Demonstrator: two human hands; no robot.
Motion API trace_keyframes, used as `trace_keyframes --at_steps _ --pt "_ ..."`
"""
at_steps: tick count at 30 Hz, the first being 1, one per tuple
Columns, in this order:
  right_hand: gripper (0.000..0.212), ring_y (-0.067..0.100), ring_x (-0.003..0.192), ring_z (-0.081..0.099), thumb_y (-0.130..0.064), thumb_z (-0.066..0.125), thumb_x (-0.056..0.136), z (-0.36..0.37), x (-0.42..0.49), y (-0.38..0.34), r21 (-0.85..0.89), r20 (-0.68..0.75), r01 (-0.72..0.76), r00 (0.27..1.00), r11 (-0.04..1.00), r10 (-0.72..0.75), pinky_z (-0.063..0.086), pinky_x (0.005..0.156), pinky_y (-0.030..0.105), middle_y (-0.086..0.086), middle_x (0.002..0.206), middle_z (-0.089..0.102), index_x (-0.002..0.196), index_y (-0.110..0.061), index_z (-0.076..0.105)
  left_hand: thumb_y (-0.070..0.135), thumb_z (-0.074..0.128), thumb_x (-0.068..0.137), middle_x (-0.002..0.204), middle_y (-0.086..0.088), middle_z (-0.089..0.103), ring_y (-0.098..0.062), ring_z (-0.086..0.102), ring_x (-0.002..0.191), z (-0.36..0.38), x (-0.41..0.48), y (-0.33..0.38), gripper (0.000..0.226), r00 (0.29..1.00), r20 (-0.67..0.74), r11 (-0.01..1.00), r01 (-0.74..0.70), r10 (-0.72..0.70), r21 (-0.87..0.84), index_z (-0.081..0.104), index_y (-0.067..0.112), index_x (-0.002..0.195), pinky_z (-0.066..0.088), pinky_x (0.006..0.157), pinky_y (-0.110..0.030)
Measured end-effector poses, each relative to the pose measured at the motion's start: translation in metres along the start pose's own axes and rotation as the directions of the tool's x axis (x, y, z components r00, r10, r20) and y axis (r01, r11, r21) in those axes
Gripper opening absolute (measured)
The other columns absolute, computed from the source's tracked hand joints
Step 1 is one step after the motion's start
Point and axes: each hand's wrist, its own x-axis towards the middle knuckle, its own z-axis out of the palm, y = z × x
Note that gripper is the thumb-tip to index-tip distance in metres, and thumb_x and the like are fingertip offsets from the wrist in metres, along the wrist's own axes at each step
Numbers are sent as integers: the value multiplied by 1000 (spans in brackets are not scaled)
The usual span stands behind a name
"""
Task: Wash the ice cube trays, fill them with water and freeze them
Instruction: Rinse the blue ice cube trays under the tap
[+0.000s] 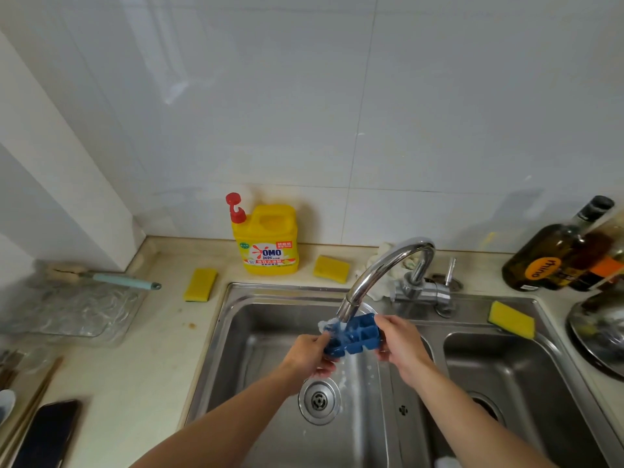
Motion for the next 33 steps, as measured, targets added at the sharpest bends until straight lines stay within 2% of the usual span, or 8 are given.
trace_keyframes --at_steps 3,8,13,16,21,23,28,33 --pt "18 19 63 61 -24 58 103 -5 -1 3 5 -14 -24 1000 1000 24 52 55 30 14 86 73 103 -8 69 31 41 107 66 -3 72 -13 64 55 7 -1 0 35 1000 16 1000 27 -26 -6 66 8 99 56 61 -29" --pt "19 18 63 61 -27 58 104 -15 -3 4 16 -33 -35 999 999 36 52 52 28 16 92 73 107 -10 67 34 41 107 70 -5 72 -16 65 59 19 0 0 38 999 24 998 45 -44 -40 67 7 102 57 68 -33" --pt "21 16 60 60 -28 57 104 -21 -5 2 0 -20 -13 1000 1000 13 52 53 27 15 89 72 106 -10 67 33 42 107 72 -7 69 -16 61 59 26 -2 4 37 999 14 995 40 -38 -88 68 6 106 54 63 -30" --pt "20 20 64 62 -25 56 105 -20 -4 2 -3 3 -8 1000 1000 8 54 56 29 16 94 72 110 -9 65 33 43 107 76 -8 71 -15 61 59 21 -4 7 37 999 -37 998 -21 18 -62 67 4 107 53 60 -28" --pt "15 35 82 76 -13 52 106 -1 0 6 5 99 -40 994 999 39 63 69 38 20 101 74 117 -11 61 40 52 103 76 -8 65 -14 53 58 -4 -7 19 38 969 -209 990 -137 131 -17 69 6 97 48 58 -27" --pt "15 36 81 77 -10 51 106 10 0 9 22 148 -68 987 997 64 64 72 43 21 99 75 117 -8 60 41 54 101 72 -7 63 -13 50 54 -13 -9 23 38 949 -265 984 -179 171 -5 69 8 92 45 54 -27" --pt "14 38 80 77 -8 50 105 27 -1 17 51 237 -128 965 990 113 61 64 39 25 95 76 114 -3 60 45 58 98 65 -1 63 -12 49 48 -29 -17 21 37 920 -338 980 -190 199 61 65 11 85 42 48 -25" --pt "16 39 82 77 -3 48 105 29 -2 21 51 249 -127 962 991 111 62 64 38 25 98 75 114 -4 61 44 57 99 70 -1 65 -11 53 55 -32 -25 13 36 918 -315 969 -215 242 119 65 11 89 46 55 -25"
